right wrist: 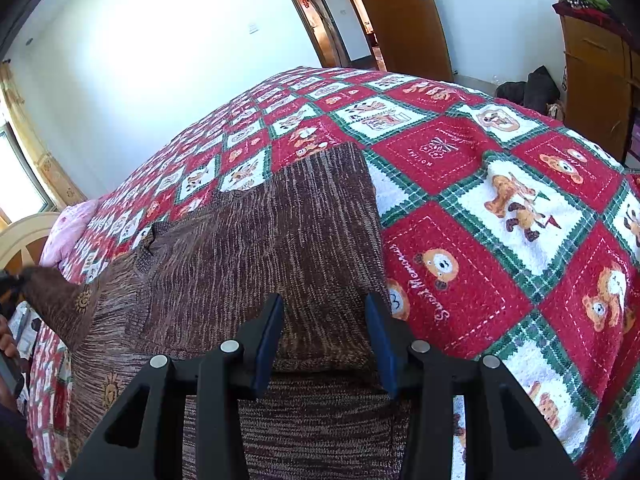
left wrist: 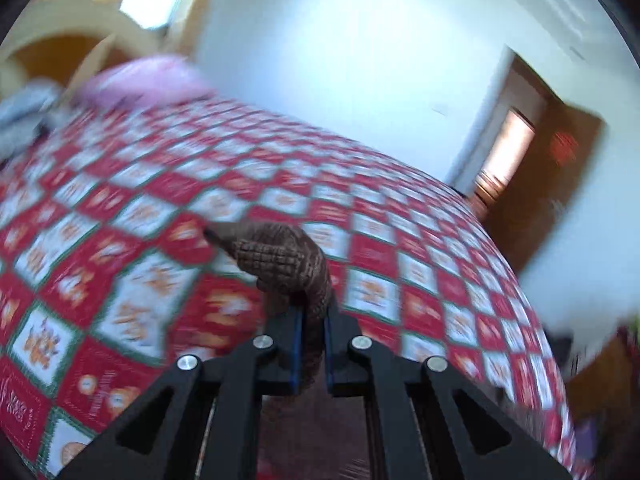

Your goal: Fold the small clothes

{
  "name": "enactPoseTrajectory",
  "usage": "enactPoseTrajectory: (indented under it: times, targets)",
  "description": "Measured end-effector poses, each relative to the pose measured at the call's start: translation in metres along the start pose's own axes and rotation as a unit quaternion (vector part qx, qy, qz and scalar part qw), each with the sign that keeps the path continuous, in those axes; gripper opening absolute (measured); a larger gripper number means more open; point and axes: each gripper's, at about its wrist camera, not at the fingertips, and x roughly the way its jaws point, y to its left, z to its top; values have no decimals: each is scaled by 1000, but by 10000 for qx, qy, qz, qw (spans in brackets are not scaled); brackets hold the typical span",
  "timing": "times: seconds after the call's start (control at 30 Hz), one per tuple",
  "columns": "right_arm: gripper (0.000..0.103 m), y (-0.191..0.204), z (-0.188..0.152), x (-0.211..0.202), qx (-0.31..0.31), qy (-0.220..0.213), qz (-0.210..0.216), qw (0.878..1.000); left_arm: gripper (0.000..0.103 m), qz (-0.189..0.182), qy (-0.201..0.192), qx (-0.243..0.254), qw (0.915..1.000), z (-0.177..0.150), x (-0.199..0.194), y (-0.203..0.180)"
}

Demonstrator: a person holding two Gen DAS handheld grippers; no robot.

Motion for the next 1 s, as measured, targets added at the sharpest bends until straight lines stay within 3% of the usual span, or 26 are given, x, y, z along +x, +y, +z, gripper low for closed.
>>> enactPoseTrajectory:
  times: [0.1, 0.23, 0.43, 0.47, 0.5, 0.53, 0.6, 0.7, 0.8, 0.93, 1.0]
  targets:
    - [44, -1, 0, 0, 4, 1, 11, 10000, 9, -259, 139, 889, 9956, -35, -4, -69]
    - [44, -1, 0, 0, 6, 0, 12, 10000, 9, -237, 427, 2009, 9784, -110, 8, -148]
    - [45, -2, 1, 0, 42, 1, 57, 10000, 15, -36, 1061, 2536, 9615, -176, 27, -180]
    - [45, -2, 1, 0, 53, 2, 69, 10000, 18, -53, 1124, 2567, 9599, -179, 23, -182]
    - [45, -3, 1, 0, 72, 4, 86, 9999, 31, -142, 1200, 2611, 9577, -183, 19, -181]
    - [45, -4, 1, 0, 87, 5, 101, 9999, 54, -313, 1260, 2644, 9556, -185, 13, -180]
    - [45, -4, 1, -1, 116, 7, 127, 9999, 82, -422, 1160, 2635, 9567, -188, -2, -172]
    - [45, -4, 1, -1, 93, -3, 124, 9999, 83, -452, 919, 2608, 9599, -184, -26, -153]
    - [44, -3, 1, -5, 119, -34, 195, 9997, 83, -239, 694, 2265, 9712, -159, -32, -130]
    - [44, 5, 3, -14, -22, -223, 374, 9991, 83, 608, 346, 1710, 9828, -119, -9, -99]
    - [44, 15, 2, -21, -254, -403, 365, 9982, 83, 830, 458, 1581, 9829, -113, 13, -90]
